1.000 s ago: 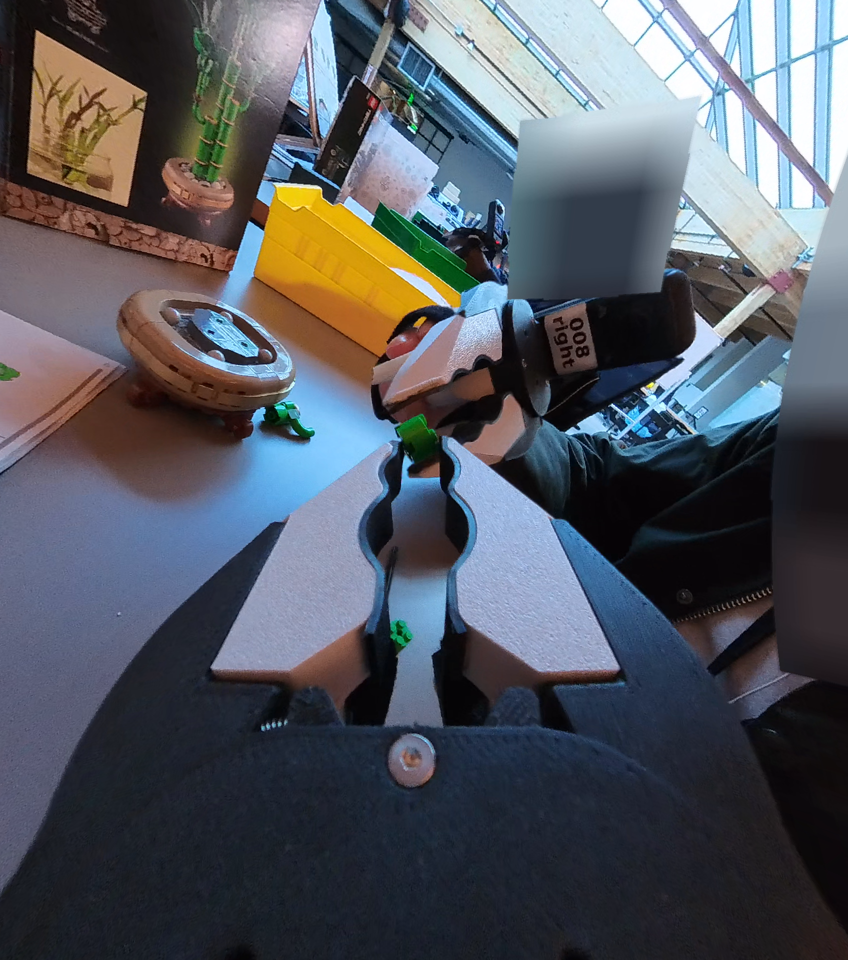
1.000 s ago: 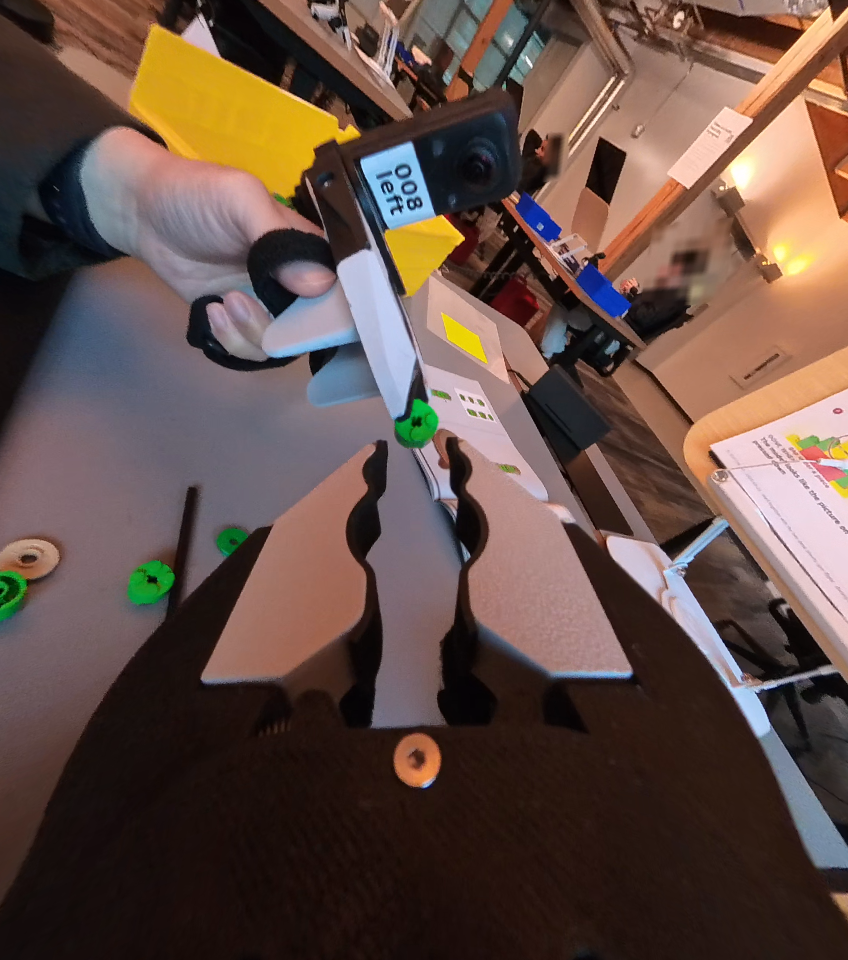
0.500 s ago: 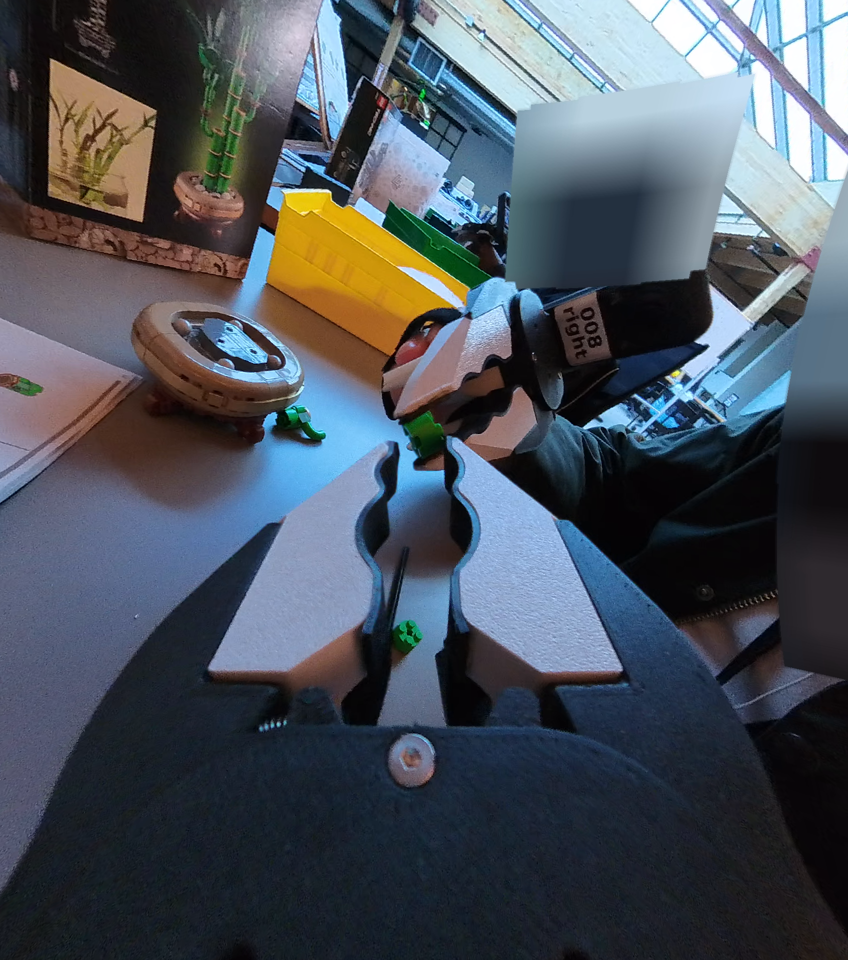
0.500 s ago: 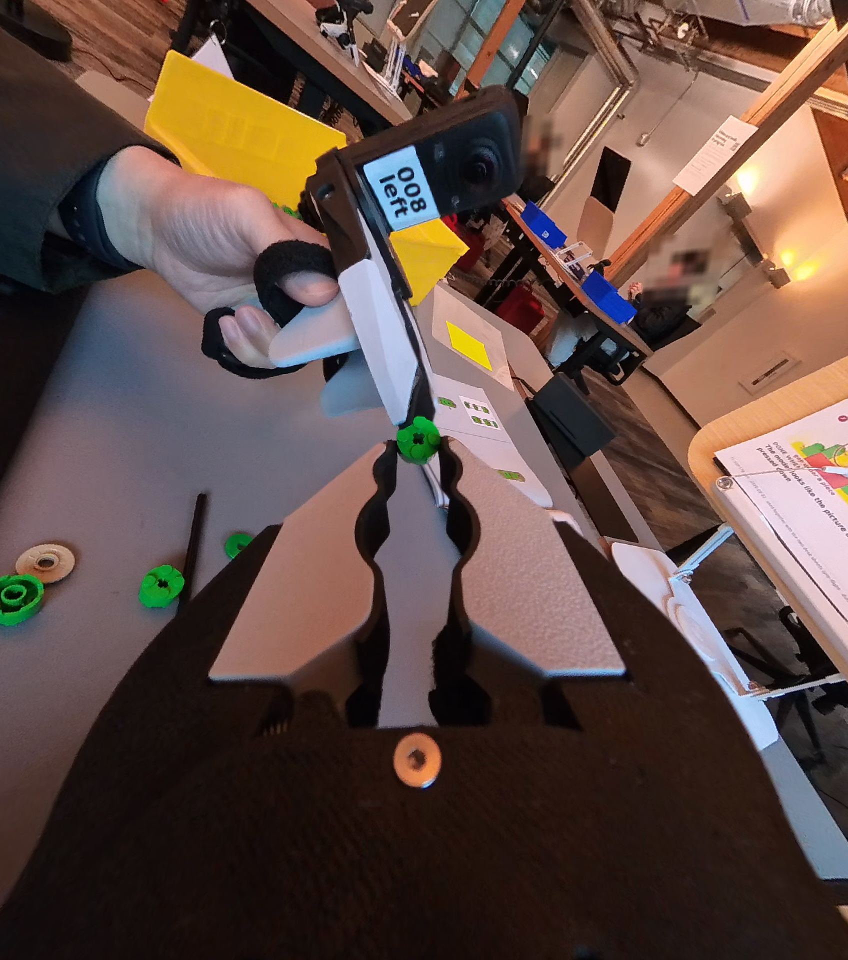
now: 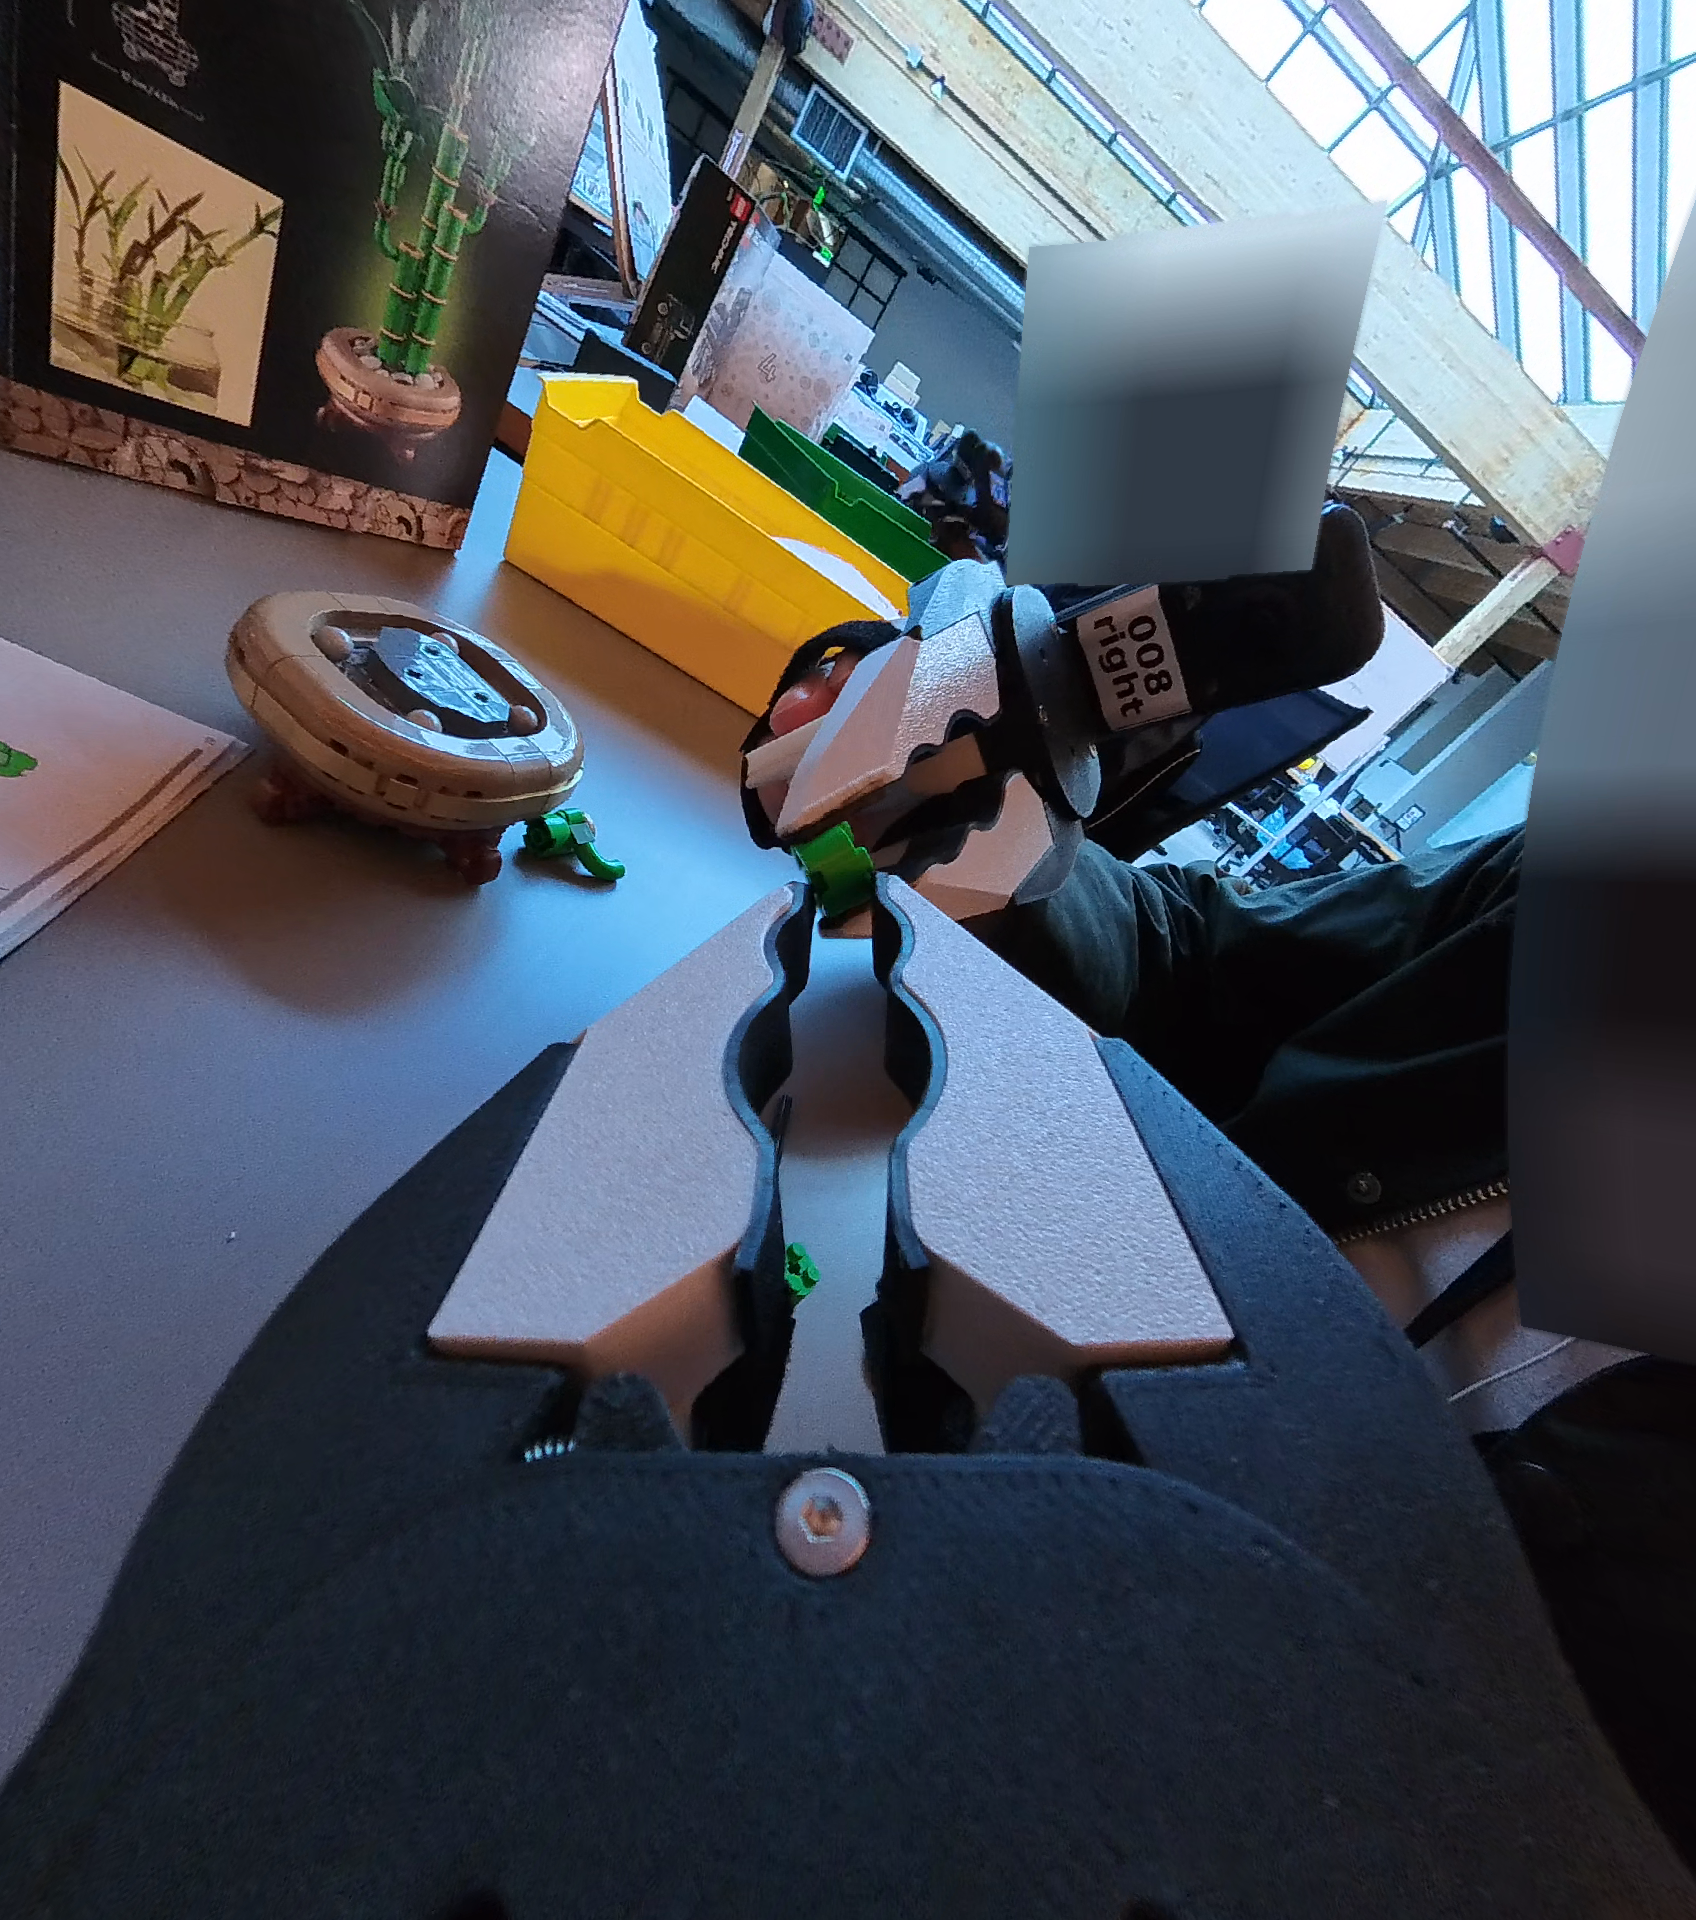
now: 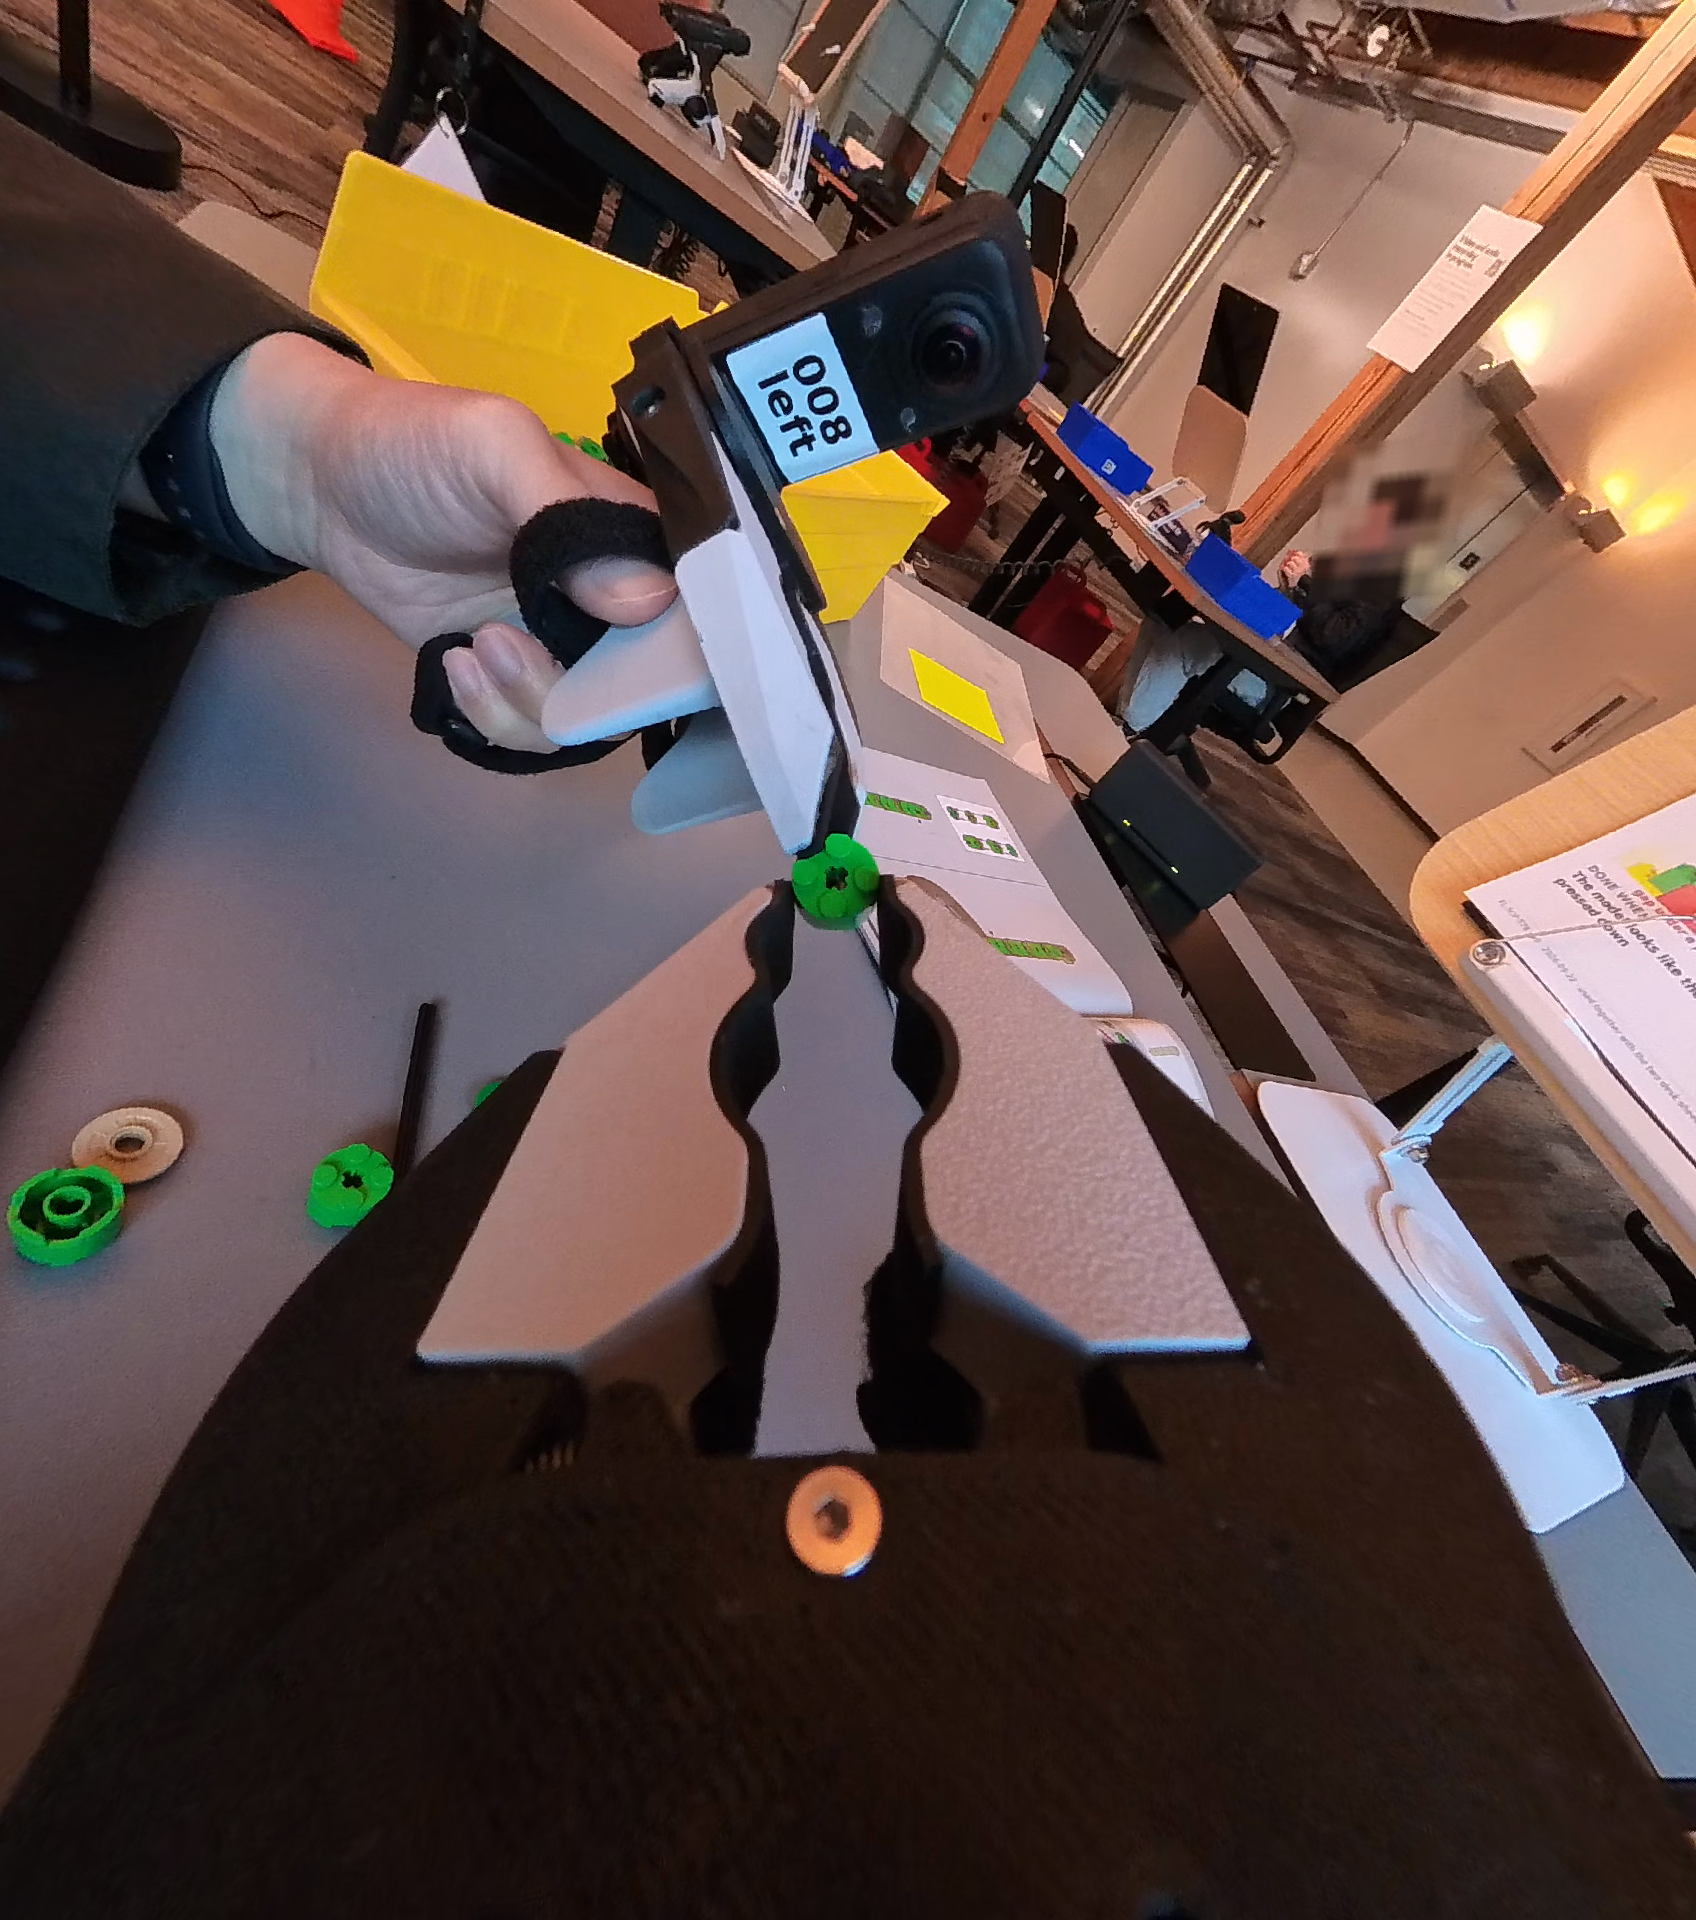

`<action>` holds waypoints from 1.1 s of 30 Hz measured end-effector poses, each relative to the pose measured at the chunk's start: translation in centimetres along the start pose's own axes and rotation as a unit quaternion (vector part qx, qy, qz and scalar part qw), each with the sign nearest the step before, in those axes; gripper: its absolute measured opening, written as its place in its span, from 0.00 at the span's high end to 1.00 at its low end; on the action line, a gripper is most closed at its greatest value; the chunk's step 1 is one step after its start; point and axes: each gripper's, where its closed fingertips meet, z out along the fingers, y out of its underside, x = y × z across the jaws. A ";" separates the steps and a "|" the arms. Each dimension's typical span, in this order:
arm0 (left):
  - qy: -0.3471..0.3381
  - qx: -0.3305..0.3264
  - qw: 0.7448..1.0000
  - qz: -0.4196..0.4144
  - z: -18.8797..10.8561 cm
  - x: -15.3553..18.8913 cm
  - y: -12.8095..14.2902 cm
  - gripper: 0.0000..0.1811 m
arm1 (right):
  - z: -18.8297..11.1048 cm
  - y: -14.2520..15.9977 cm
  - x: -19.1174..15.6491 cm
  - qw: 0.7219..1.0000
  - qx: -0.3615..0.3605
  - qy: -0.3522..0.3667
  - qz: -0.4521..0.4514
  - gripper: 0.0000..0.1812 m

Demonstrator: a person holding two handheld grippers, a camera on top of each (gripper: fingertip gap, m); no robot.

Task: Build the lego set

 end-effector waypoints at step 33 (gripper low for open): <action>-0.210 -0.069 0.947 0.232 0.3 -2.8 0.9 0.85 | 0.8 2.7 0.2 0.992 -0.095 0.031 -0.072 0.92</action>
